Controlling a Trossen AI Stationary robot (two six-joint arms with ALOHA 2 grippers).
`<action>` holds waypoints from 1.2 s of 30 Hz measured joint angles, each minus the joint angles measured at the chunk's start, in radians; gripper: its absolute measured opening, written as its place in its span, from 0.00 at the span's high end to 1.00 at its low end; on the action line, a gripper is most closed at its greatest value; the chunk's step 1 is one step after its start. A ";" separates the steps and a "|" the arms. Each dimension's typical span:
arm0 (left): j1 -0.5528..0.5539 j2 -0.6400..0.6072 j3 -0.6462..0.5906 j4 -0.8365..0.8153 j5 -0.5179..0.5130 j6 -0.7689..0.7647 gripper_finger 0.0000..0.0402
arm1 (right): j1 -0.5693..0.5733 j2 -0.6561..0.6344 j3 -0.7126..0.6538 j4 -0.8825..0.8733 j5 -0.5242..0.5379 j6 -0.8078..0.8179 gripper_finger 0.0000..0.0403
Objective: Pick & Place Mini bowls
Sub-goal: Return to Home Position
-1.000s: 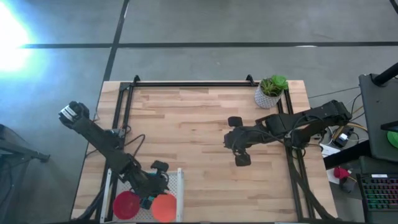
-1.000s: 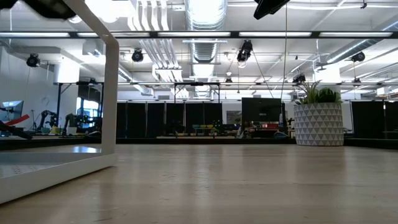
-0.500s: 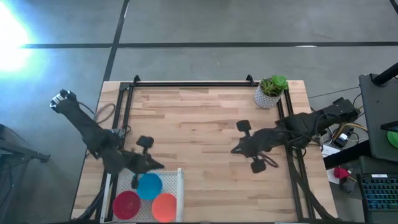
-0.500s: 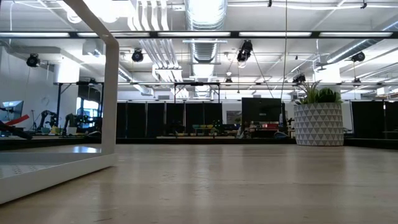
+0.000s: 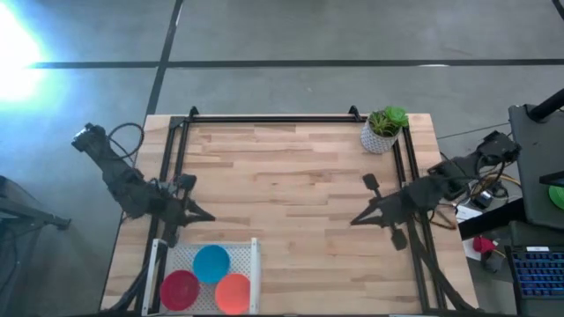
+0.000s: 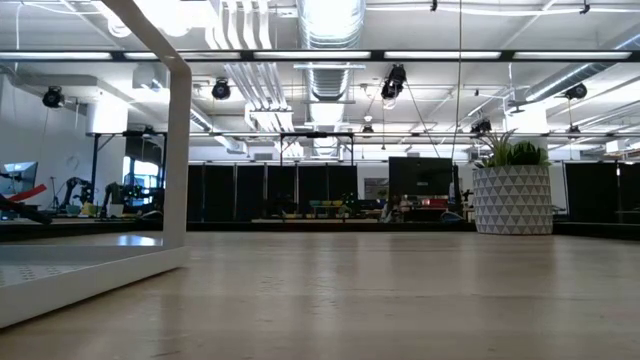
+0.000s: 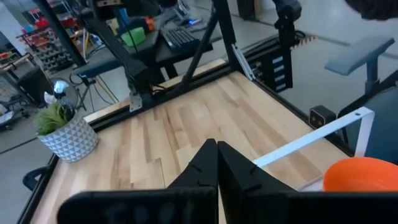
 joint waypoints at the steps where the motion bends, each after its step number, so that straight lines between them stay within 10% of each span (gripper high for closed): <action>1: 0.000 -0.026 -0.018 0.003 0.000 0.000 1.00 | 0.002 -0.026 -0.023 0.019 0.000 0.002 0.98; 36: 0.000 -0.625 -0.225 -0.057 -0.014 0.141 1.00 | 0.007 -0.830 -0.588 0.223 0.001 0.047 0.98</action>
